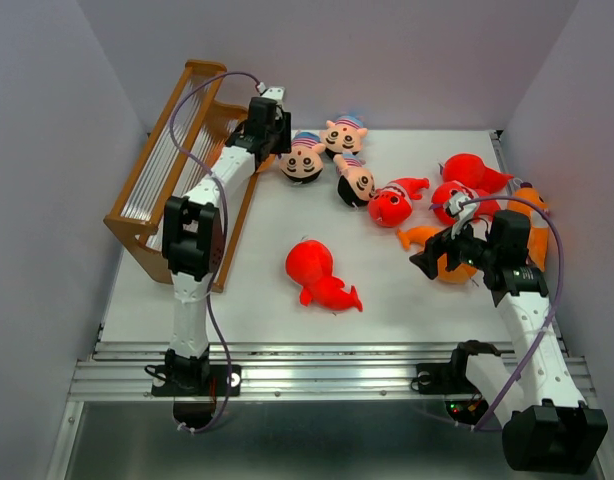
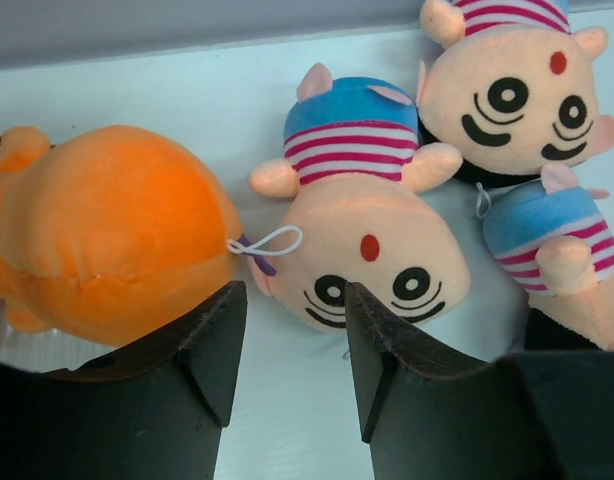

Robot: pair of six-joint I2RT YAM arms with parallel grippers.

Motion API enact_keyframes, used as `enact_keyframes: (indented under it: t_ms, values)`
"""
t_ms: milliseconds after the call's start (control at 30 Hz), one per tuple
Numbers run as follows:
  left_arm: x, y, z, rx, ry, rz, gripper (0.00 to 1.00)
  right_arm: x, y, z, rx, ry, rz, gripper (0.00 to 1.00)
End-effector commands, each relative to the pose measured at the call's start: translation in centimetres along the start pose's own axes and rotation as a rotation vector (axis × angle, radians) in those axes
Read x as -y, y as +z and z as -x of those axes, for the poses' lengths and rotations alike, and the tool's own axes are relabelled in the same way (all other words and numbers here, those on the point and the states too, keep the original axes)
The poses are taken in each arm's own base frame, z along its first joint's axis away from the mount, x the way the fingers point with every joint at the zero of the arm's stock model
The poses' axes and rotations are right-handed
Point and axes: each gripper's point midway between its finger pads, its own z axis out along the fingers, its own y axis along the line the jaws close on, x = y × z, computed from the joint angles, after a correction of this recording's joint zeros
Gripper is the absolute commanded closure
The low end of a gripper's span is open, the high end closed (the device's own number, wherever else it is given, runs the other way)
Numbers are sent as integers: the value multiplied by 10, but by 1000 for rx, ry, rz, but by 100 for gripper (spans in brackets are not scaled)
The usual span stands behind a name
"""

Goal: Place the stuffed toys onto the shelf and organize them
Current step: Place the stuffed toy onto shelf

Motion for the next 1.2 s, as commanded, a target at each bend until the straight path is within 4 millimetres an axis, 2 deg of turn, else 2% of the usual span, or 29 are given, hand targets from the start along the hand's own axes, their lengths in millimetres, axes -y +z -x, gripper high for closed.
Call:
enact_keyframes:
  t_ms: [0,267,400,500,933,1167]
  values:
    - [-3,2,23,38,32,14,46,3,-2,5,20,-32,-15,0]
    - [-8,25,13,-1,48,37,46,3,-2,5,20,-32,-15,0]
    - [-8,35,0,-26,48,40,46,3,-2,5,20,-34,-17,0]
    - [-12,36,-3,-32,48,56,46,4,-2,6,20,-35,-19,0]
    - [-52,29,-2,-33,70,244,40,4,-2,7,23,-38,-21,0]
    - [-68,26,-3,-44,90,292,37,3,-3,6,24,-39,-22,0]
